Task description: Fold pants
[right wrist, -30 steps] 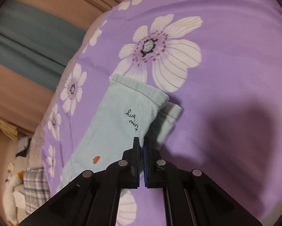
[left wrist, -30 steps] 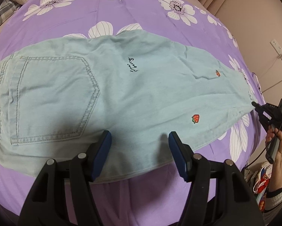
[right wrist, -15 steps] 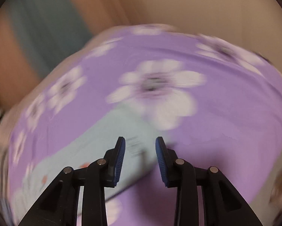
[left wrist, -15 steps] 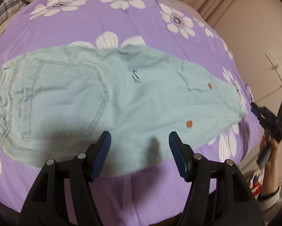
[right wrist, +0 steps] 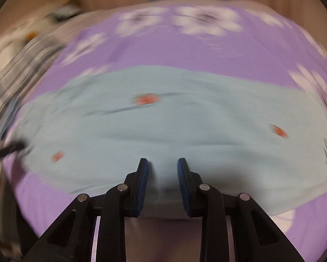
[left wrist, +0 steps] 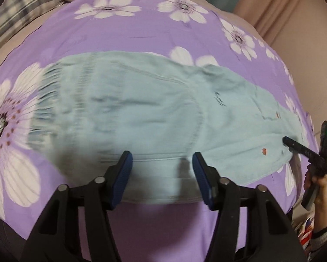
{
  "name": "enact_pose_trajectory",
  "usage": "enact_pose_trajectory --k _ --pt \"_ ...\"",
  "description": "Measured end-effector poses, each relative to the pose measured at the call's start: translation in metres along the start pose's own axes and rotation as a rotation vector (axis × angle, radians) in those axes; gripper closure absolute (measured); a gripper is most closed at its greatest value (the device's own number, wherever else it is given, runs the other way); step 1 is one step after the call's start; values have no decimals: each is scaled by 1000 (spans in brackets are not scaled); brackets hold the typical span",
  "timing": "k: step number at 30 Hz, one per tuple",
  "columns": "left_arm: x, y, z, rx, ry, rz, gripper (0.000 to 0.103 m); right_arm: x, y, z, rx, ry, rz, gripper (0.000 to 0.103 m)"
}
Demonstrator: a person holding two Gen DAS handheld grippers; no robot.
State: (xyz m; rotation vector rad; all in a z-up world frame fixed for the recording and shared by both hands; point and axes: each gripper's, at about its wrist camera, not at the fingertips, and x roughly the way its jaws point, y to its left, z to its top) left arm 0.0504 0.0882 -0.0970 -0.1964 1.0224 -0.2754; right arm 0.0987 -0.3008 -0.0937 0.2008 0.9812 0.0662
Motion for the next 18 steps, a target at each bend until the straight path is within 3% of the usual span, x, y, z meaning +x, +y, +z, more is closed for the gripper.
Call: enact_pose_trajectory --k 1,3,5,8,11,13,15,18 --pt "-3 9 2 -25 -8 -1 50 -1 -19 3 62 -2 -11 103" --pt "-5 16 5 -68 -4 -30 53 -5 -57 17 209 -17 -113 103" --pt "-5 19 6 -96 -3 -51 53 -14 -67 31 245 -50 -166 103" --pt "-3 10 7 -66 -5 -19 52 -13 -47 47 183 -81 -32 103" --pt "-2 4 7 -34 -4 7 48 13 -21 58 129 -23 81 103" --pt "-1 4 8 -17 1 16 48 37 -16 67 124 18 98 103" --pt "0 4 8 -10 4 16 48 51 -23 79 139 20 48 103" --pt "0 5 9 -9 9 20 48 53 -60 92 273 -5 28 103"
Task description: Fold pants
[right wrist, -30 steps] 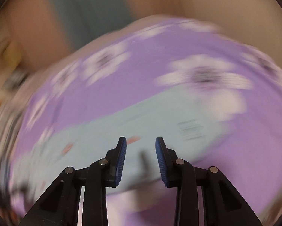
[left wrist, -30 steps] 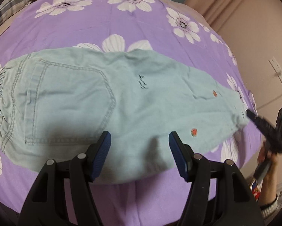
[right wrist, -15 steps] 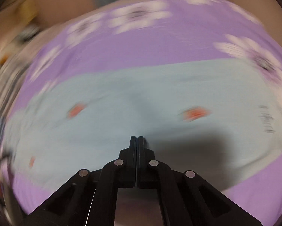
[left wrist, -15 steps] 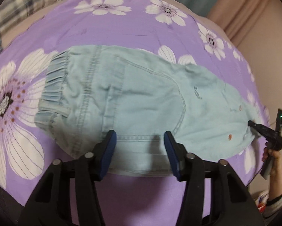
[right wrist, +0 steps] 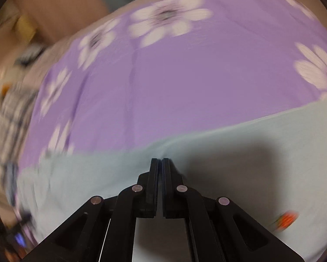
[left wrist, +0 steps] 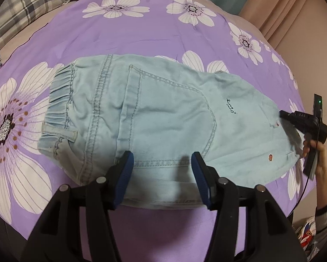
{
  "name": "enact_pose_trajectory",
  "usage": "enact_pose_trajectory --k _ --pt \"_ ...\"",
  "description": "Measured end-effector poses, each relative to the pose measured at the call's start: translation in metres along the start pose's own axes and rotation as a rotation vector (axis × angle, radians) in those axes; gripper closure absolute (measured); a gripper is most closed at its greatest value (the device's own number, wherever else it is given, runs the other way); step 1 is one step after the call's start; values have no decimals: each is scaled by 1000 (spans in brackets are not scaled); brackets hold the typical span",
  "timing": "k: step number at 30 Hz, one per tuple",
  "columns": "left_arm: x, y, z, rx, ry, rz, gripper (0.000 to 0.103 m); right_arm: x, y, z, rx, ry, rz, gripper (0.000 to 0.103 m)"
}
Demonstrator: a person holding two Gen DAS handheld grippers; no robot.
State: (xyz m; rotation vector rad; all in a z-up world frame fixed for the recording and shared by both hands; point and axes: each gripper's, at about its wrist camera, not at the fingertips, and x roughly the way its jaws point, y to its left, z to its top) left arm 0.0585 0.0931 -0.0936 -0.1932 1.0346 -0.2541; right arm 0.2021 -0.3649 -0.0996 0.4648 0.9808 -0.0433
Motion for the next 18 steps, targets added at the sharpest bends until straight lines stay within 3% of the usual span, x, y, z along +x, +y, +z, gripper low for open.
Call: enact_pose_trajectory --k 1,3,5,8,11,13,16,18 --pt "1 -1 1 -1 2 6 48 -6 -11 4 13 -24 -41 103" --pt "1 -7 3 8 4 34 47 -23 -32 15 17 -78 -203 103" --pt "-2 -18 4 30 -4 40 47 -44 -51 18 44 -107 -256 103" --pt "-3 -41 5 66 -7 -19 46 -66 -56 5 38 -124 -133 96" --pt "4 -66 4 102 16 -90 44 -76 -52 -20 -2 -82 25 82" --pt "12 -80 3 126 44 -118 44 -76 -59 -36 9 -43 143 80" --pt "22 -91 0 145 73 -115 44 -64 -76 -44 60 9 158 80" --pt "28 -89 -2 135 97 -97 44 -64 -111 -38 147 -9 156 80"
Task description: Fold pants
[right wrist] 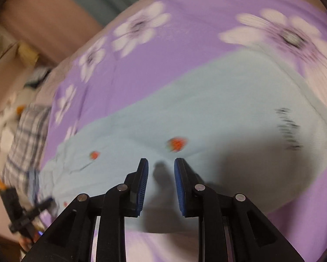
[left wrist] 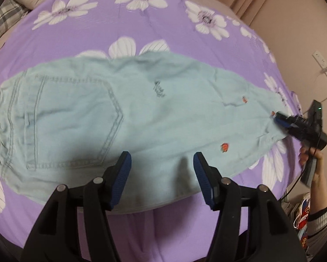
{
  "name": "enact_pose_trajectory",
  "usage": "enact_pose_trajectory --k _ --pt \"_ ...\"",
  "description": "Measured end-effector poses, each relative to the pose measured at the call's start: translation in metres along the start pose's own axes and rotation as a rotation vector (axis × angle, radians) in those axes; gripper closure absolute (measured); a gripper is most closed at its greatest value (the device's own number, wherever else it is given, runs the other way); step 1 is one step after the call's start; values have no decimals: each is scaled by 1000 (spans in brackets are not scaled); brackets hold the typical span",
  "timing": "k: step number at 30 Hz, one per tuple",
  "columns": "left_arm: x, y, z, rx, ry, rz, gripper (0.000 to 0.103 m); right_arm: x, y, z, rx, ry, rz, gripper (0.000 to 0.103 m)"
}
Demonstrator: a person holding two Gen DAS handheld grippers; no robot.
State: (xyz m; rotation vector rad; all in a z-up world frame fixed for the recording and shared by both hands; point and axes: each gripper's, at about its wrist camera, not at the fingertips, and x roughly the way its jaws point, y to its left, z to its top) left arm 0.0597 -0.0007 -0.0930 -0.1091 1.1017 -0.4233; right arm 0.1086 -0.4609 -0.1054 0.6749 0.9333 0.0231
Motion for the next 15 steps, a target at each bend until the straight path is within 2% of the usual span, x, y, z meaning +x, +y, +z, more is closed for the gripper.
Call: enact_pose_trajectory --k 1,3,5,8,12,15 --pt "2 2 -1 -8 11 9 44 -10 -10 0 18 -22 -9 80" --pt "2 3 -3 -19 12 9 44 -32 -34 17 57 -113 -101 80" --pt "-1 1 -3 -22 8 14 44 -60 -55 23 115 -179 -138 69" --pt "-2 -3 -3 -26 9 0 44 -98 -72 11 206 -288 -45 56" --pt "2 -18 4 -21 15 -55 42 -106 -84 -22 288 -268 10 55" --pt "5 -29 12 -40 14 -98 34 -91 -91 -45 336 -210 51 55"
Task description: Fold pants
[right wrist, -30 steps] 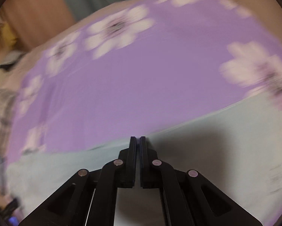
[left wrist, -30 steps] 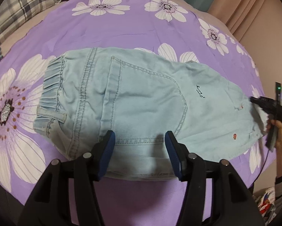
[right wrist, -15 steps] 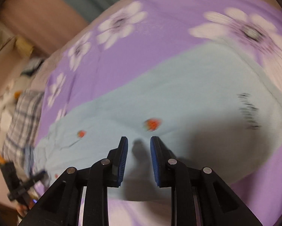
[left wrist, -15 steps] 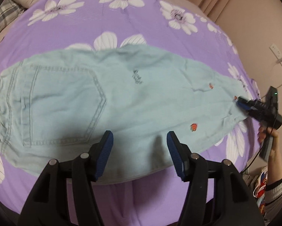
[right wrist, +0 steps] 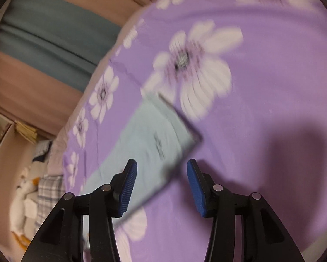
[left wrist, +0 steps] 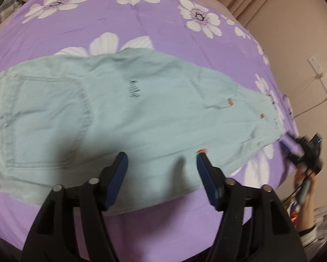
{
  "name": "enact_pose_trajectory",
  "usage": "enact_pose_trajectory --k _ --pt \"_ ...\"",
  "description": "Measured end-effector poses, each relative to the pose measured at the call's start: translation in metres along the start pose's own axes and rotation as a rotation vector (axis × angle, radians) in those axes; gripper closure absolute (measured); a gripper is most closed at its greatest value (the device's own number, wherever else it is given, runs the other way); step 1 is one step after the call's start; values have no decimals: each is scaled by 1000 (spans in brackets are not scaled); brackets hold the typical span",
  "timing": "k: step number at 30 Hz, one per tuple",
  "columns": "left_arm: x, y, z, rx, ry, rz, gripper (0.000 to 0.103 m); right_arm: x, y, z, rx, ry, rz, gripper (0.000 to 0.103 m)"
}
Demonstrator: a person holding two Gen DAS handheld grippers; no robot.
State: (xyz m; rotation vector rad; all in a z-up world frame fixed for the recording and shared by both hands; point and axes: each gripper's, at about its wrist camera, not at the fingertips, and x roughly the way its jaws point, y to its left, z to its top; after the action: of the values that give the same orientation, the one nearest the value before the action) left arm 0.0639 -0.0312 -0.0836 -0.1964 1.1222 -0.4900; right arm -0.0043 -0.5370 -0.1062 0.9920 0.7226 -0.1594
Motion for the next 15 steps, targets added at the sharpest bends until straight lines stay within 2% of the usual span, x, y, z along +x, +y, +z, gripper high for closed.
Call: enact_pose_trajectory --k 2,4,7,10,12,13,15 --pt "3 -8 6 -19 1 -42 34 9 3 -9 -11 17 -20 55" --pt "5 -17 10 -33 -2 -73 34 14 11 -12 -39 -9 -40 55" --pt "8 -25 14 -45 -2 -95 34 25 17 -5 -45 -33 -17 55" --pt "12 -31 16 -56 10 -110 34 36 21 -1 -95 -98 -17 57" --pt "14 -32 16 -65 17 -123 34 38 25 -1 -123 -150 -44 74" --pt "15 -32 17 -71 19 -130 34 39 28 -1 -126 -166 -67 93" --pt "17 -32 20 -94 25 -164 34 32 44 -4 -184 -206 -98 93"
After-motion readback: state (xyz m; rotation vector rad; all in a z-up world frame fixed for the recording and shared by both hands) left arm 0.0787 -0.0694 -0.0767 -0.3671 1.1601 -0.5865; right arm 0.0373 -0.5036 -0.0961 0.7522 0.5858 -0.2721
